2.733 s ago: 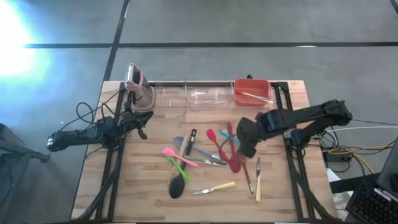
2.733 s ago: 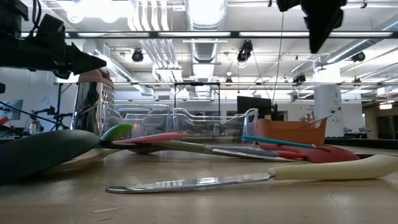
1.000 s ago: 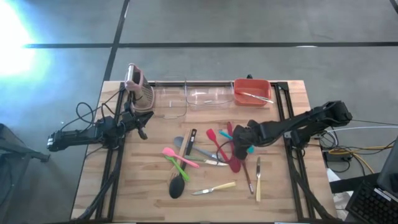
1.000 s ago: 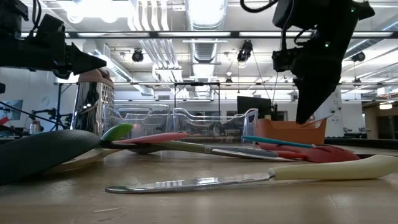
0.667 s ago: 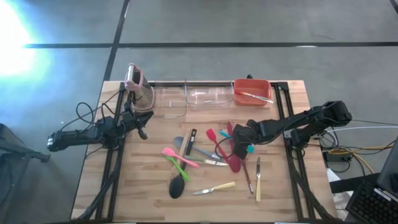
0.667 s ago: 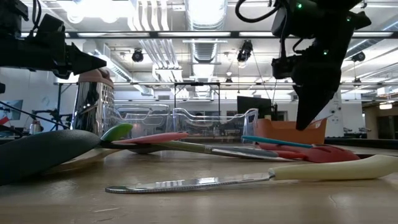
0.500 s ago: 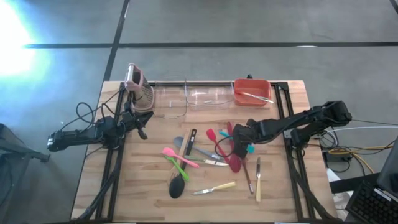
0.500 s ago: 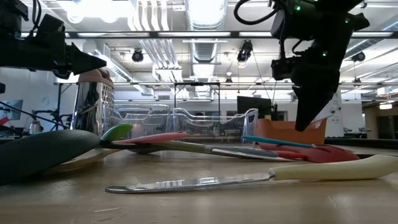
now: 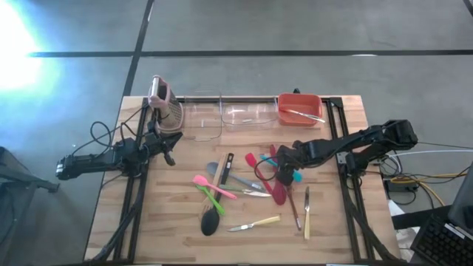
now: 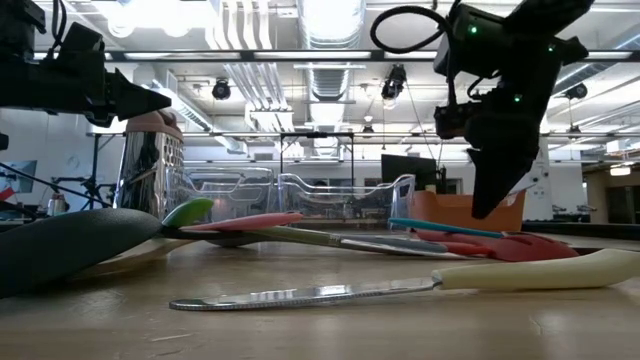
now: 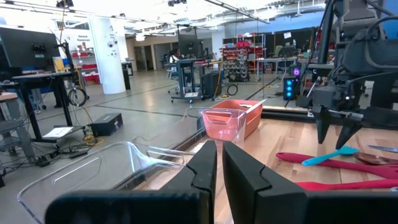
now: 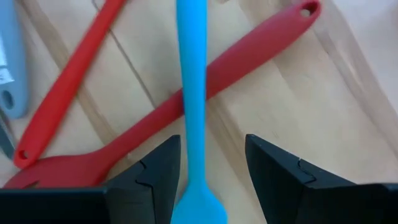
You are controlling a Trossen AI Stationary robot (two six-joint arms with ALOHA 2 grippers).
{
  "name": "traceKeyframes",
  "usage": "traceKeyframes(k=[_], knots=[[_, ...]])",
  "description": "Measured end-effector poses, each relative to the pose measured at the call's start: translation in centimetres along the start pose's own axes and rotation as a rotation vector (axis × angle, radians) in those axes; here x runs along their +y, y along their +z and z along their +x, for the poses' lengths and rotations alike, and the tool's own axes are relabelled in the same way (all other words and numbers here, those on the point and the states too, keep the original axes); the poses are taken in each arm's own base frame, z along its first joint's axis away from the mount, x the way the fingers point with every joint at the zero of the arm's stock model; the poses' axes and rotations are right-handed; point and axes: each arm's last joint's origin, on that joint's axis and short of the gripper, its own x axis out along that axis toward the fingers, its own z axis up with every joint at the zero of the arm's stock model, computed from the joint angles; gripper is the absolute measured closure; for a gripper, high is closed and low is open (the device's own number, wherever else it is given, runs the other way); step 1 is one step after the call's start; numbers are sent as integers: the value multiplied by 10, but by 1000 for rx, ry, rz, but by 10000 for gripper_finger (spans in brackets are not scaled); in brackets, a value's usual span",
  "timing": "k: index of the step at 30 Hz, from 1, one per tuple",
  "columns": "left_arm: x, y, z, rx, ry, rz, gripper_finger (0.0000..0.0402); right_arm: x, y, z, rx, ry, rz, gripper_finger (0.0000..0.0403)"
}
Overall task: Pick & Place Kitchen Items
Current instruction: Put the blue spatula into the right transparent bin
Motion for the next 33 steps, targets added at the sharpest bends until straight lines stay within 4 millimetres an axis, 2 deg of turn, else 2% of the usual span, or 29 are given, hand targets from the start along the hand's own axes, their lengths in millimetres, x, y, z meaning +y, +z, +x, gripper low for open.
traceKeyframes(k=[33], knots=[[0, 0, 0, 0, 0, 0, 371, -10, -21, 24, -32, 56, 22, 243]])
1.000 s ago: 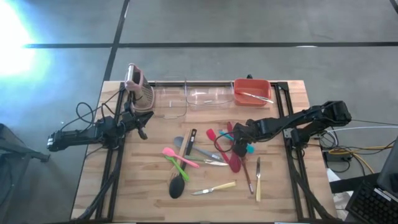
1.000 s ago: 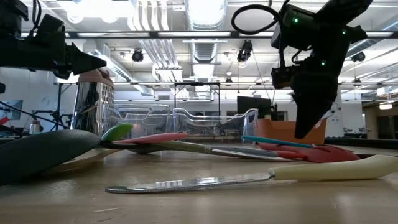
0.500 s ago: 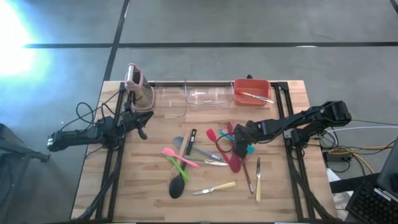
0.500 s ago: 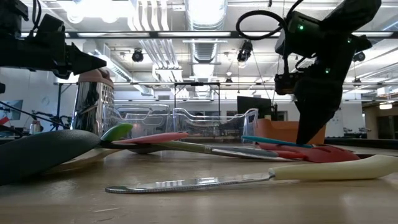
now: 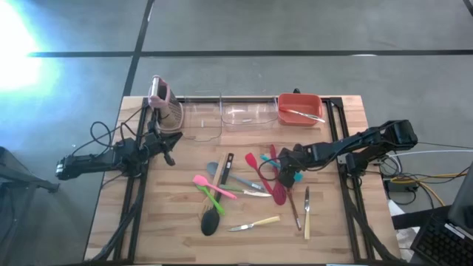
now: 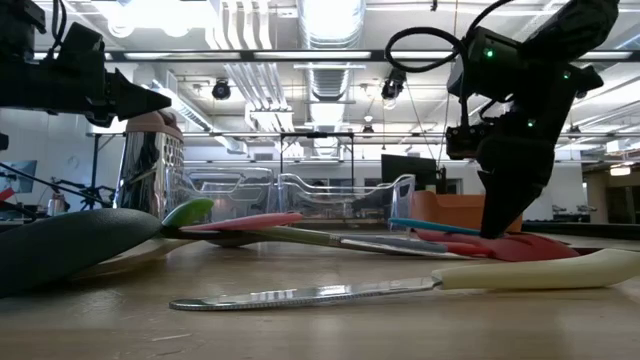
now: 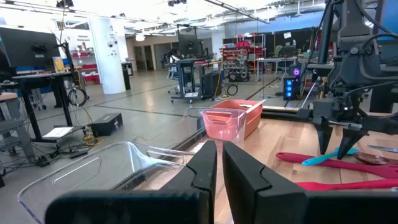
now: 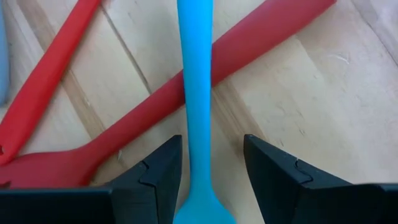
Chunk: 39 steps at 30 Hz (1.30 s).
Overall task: Pick & Place Kitchen Items
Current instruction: Put the blue spatula into the right transparent bin
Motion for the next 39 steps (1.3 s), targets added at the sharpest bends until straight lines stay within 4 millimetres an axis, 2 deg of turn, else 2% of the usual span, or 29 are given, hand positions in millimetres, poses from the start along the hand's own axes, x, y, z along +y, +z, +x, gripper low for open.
traceKeyframes(k=[10, 18, 32, 39], knots=[[0, 0, 0, 0, 0, 0, 371, -1, -2, 20, 39, -56, -4, 293], [0, 0, 0, 0, 0, 0, 371, 1, 2, 12, 13, -21, 3, 379], [0, 0, 0, 0, 0, 0, 371, -1, 3, -10, 104, -53, -11, 381], [0, 0, 0, 0, 0, 0, 371, 9, 24, -30, 103, -75, -83, 381]])
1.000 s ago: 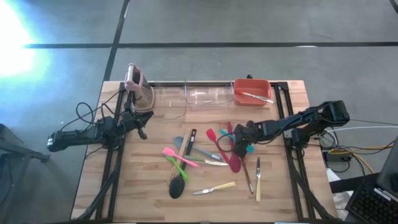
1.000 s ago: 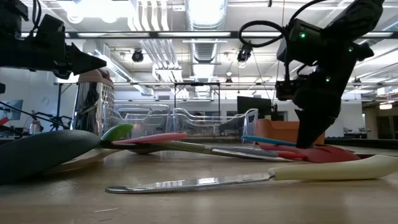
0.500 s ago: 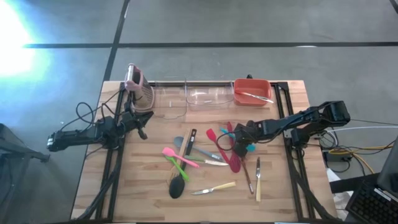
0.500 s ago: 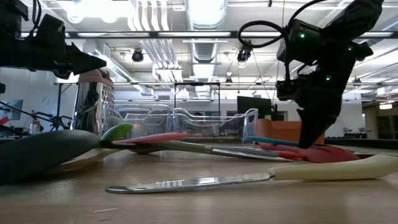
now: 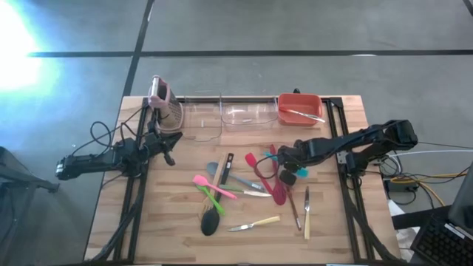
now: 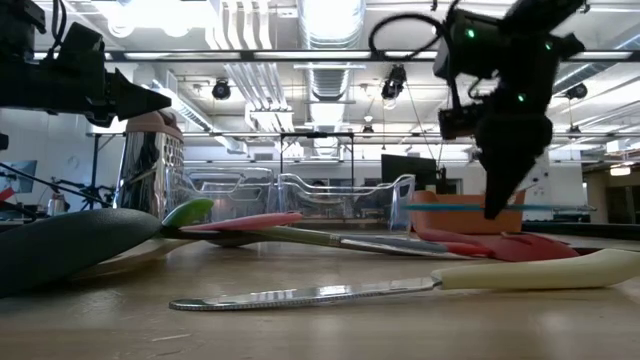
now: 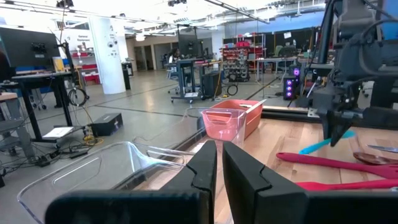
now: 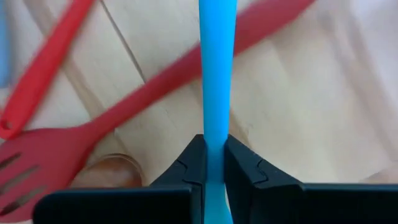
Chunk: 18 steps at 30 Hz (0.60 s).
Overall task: Pick & Place Kitchen Items
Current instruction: Put the blue spatula into the right transparent bin
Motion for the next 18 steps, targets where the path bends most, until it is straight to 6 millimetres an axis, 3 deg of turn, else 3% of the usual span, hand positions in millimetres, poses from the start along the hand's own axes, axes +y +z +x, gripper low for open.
traceKeyframes(k=[8, 18], knots=[[0, 0, 0, 0, 0, 0, 371, -5, 40, -51, -24, -93, -92, 381], [0, 0, 0, 0, -1, 0, 371, -58, 105, -116, -204, -138, -188, 381]])
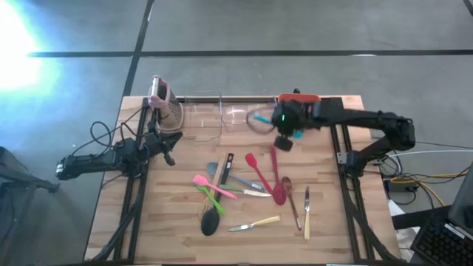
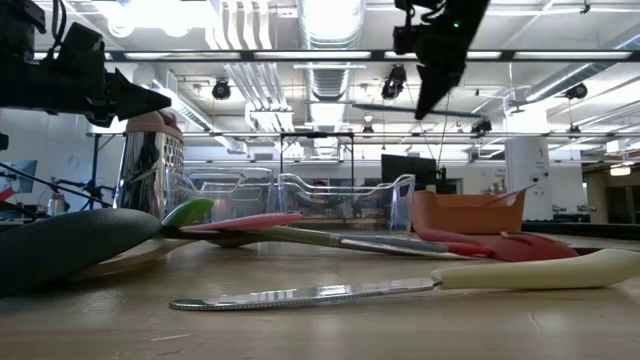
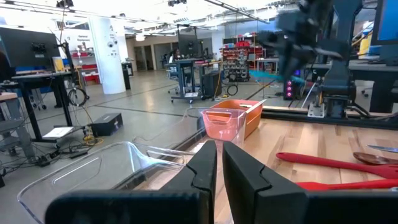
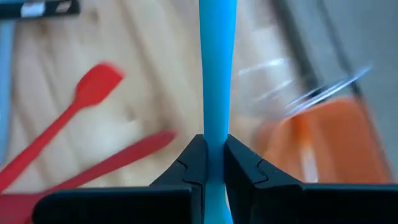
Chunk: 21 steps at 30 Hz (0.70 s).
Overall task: Pick & Place Kitchen Items
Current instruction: Put the blue spatula into the right transparent bin
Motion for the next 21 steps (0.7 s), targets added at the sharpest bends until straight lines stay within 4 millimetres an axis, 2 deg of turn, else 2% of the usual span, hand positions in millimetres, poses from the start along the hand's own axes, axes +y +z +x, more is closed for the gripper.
traceKeyframes(k=[5, 9, 15, 21], knots=[[0, 0, 0, 0, 0, 0, 371, -44, 28, -2, -60, 35, -89, 381], [0, 0, 0, 0, 0, 0, 371, -71, 51, 12, -44, 57, -159, 381], [0, 0, 0, 0, 0, 0, 371, -95, 82, 55, 49, 79, -252, 381], [0, 0, 0, 0, 0, 0, 371, -98, 102, 100, 203, 152, -335, 381]])
